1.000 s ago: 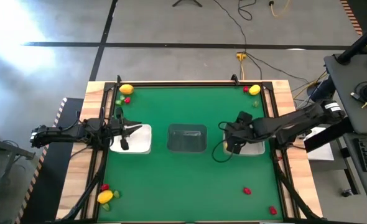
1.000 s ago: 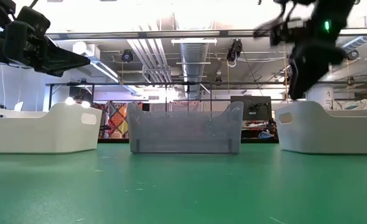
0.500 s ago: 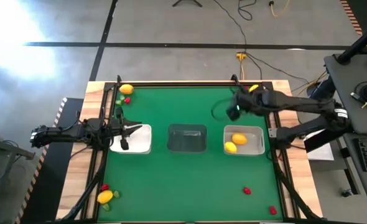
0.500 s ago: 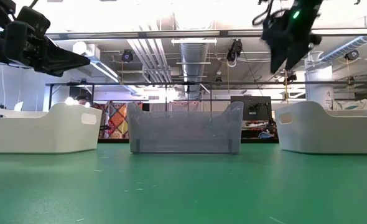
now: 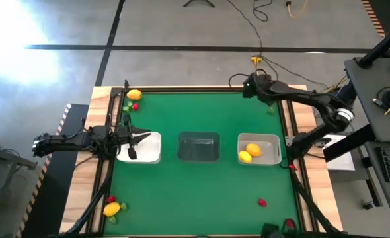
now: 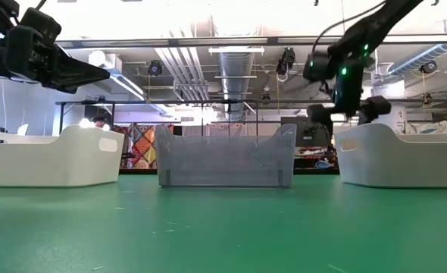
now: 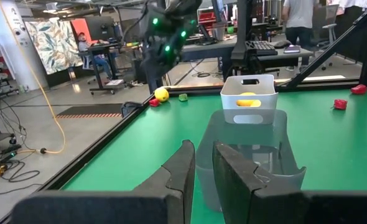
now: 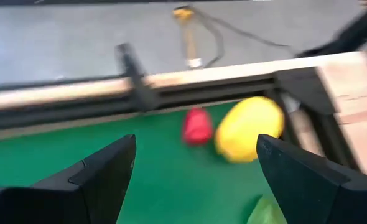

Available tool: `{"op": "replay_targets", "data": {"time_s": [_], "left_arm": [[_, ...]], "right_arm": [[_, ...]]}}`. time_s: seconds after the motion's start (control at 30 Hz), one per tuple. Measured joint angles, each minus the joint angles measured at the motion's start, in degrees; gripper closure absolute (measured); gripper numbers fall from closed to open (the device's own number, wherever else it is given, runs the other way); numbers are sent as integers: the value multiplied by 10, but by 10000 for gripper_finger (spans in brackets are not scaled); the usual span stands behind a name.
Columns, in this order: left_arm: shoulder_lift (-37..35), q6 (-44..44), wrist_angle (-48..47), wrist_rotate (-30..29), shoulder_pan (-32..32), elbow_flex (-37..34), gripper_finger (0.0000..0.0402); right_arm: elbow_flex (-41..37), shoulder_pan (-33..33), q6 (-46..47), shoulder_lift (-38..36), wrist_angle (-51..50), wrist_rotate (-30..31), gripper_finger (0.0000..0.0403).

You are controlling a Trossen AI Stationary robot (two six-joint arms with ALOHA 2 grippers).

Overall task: Sort produce into baskets
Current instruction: Put the yellow lemon into the gray bin

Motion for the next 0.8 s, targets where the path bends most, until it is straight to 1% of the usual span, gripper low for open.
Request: {"op": "replay_targets", "data": {"time_s": [0.07,0.23,0.43,0.63,0.8], "left_arm": [[0,0,0,0,0,0,360],[0,0,0,0,0,0,360],[0,0,0,0,0,0,360],[0,0,0,0,0,0,360],[0,0,0,0,0,0,360]], "right_arm": [[1,-15,18,18,0,27,74],[1,-44,116,54,3,33,72],[0,-48,221,102,-4,72,72],[-1,-49,278,149,-5,68,76],[-1,-66,333,168,-1,72,76]]}}
